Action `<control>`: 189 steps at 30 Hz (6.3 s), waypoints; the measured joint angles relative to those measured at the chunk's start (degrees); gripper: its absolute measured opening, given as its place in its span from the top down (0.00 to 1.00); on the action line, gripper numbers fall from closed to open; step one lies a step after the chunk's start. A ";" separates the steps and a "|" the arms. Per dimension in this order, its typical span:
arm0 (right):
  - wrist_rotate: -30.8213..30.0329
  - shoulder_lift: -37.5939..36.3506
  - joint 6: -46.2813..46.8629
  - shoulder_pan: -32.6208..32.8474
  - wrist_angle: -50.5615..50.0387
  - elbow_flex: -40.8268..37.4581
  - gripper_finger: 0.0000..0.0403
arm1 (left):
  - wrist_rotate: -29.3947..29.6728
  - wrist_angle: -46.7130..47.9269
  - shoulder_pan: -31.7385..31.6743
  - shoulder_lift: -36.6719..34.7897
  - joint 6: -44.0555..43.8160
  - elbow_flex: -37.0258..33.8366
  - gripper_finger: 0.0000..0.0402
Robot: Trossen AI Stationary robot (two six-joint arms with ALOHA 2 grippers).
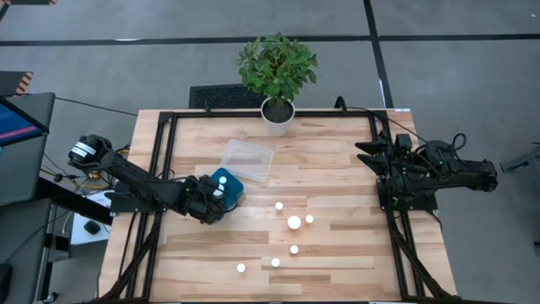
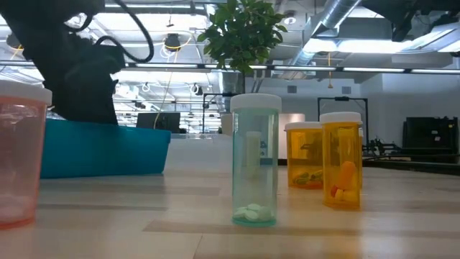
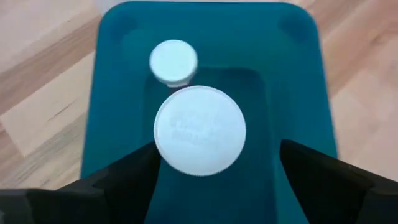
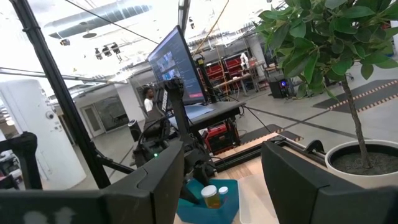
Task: Pick and place medicine bottles into bin by pill shape (circle, oval)
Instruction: Put the orange pill bottle into the blue bin
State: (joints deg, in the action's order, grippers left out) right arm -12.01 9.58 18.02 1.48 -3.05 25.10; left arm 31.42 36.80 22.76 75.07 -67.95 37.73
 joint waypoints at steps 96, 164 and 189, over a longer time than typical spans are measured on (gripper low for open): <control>0.02 0.00 1.53 0.00 -2.54 0.00 0.44 | -22.24 -14.33 -10.79 32.89 58.43 50.08 0.20; 0.10 0.07 4.09 0.02 -3.43 0.00 0.44 | -31.03 -23.79 -11.52 42.47 70.10 46.43 0.14; 0.10 0.07 4.07 0.00 -3.39 0.00 0.44 | -30.97 -24.69 -11.13 43.28 71.04 46.41 0.19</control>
State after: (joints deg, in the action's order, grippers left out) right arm -11.91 9.65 22.09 1.48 -6.44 25.10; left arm 0.45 12.11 11.64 118.34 3.10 84.14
